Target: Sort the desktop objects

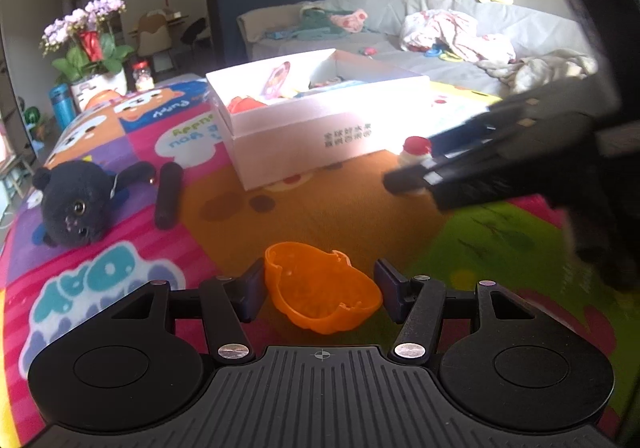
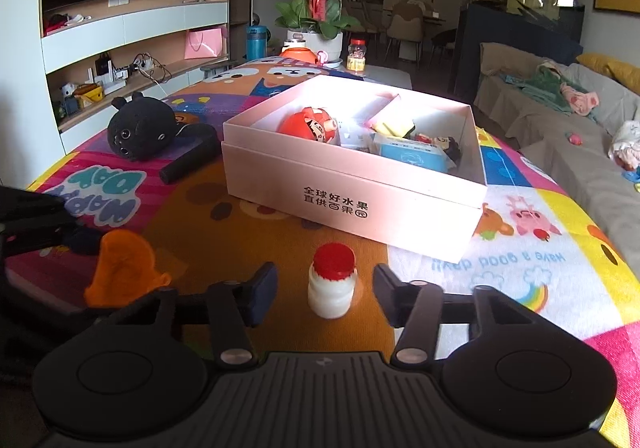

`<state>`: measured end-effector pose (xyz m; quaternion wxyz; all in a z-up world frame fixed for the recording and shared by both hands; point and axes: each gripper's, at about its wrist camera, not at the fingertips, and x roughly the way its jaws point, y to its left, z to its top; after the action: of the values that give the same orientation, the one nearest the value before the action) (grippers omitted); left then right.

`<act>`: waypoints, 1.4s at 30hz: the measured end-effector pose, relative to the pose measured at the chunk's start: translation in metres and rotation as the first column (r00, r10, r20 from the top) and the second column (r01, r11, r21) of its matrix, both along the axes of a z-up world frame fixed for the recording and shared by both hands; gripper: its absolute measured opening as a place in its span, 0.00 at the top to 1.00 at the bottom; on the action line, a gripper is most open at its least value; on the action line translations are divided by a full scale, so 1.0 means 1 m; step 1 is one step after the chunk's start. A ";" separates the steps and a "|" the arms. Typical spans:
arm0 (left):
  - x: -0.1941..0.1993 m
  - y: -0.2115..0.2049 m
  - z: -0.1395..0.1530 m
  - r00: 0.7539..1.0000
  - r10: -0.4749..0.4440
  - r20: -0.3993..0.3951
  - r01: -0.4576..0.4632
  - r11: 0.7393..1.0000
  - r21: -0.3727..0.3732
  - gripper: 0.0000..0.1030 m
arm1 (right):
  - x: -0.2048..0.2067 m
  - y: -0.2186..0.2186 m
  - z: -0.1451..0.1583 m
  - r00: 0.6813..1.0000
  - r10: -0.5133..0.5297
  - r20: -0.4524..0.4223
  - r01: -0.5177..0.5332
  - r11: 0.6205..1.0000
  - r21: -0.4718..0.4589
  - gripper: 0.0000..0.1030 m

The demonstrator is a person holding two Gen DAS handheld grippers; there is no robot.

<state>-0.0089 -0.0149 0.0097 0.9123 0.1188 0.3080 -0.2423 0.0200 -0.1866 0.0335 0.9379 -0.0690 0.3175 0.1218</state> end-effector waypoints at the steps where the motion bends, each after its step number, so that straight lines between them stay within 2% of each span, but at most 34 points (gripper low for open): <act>1: -0.003 0.001 0.001 1.000 0.000 -0.001 0.000 1.000 0.004 0.40 | 0.002 0.000 -0.001 1.000 0.000 -0.008 0.000 1.000 -0.003 0.69; 2: -0.005 0.002 0.002 1.000 0.003 0.001 -0.003 1.000 0.007 0.40 | 0.002 0.000 -0.001 1.000 0.004 -0.016 -0.004 1.000 -0.006 0.76; 5: -0.006 0.005 0.013 0.999 0.024 0.023 -0.024 1.000 0.009 0.40 | -0.008 -0.007 0.011 1.000 0.019 0.011 -0.019 1.000 -0.011 0.76; 9: 0.005 0.004 0.047 0.994 0.032 0.104 -0.030 0.999 -0.015 0.40 | -0.027 -0.033 0.069 0.994 0.016 0.113 -0.025 0.997 0.077 0.76; 13: 0.027 -0.017 0.089 0.966 0.014 0.260 -0.007 1.000 -0.026 0.40 | -0.038 -0.059 0.130 0.972 -0.005 0.235 -0.033 0.987 0.155 0.76; 16: 0.055 -0.039 0.109 0.938 0.020 0.347 -0.007 0.999 -0.039 0.38 | -0.037 -0.066 0.153 0.955 -0.032 0.297 -0.011 0.990 0.140 0.76; 17: 0.068 -0.046 0.112 0.931 0.039 0.362 -0.022 0.999 -0.049 0.33 | -0.035 -0.067 0.157 0.950 -0.043 0.309 0.003 0.992 0.129 0.76; 18: 0.079 -0.050 0.113 0.931 0.060 0.360 -0.040 0.997 -0.062 0.20 | -0.032 -0.067 0.159 0.948 -0.050 0.313 0.011 0.992 0.125 0.76; 20: 0.097 -0.054 0.111 0.943 0.084 0.322 -0.059 0.994 -0.087 0.13 | -0.027 -0.070 0.160 0.948 -0.062 0.312 0.024 0.992 0.126 0.76; 22: 0.099 -0.049 0.102 0.957 0.099 0.271 -0.071 0.992 -0.108 0.09 | -0.023 -0.071 0.157 0.949 -0.071 0.307 0.034 0.992 0.124 0.76; 25: 0.083 -0.035 0.076 0.968 0.103 0.231 -0.087 0.993 -0.081 0.07 | -0.008 -0.069 0.151 0.959 -0.071 0.274 0.035 0.990 0.136 0.76; 28: 0.063 -0.013 0.046 0.972 0.142 0.188 -0.139 0.990 -0.033 0.07 | 0.014 -0.062 0.147 0.972 -0.051 0.228 0.014 0.987 0.162 0.76; 30: 0.053 0.002 0.032 0.974 0.176 0.143 -0.174 0.984 -0.028 0.07 | 0.036 -0.054 0.146 0.980 -0.034 0.198 -0.003 0.983 0.183 0.76; 36: 0.041 0.049 0.021 0.952 0.291 0.094 -0.287 0.956 -0.050 0.05 | 0.104 -0.023 0.137 0.983 -0.067 0.170 0.034 0.982 0.188 0.75; 42: 0.038 0.082 0.015 0.923 0.379 0.072 -0.376 0.925 -0.050 0.03 | 0.115 -0.002 0.124 0.991 -0.073 0.114 0.054 0.985 0.161 0.75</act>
<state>0.0287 0.0672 0.0247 0.9555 0.0509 0.2838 -0.0627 0.1353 -0.1883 0.1574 0.9612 0.0083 0.2521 0.1119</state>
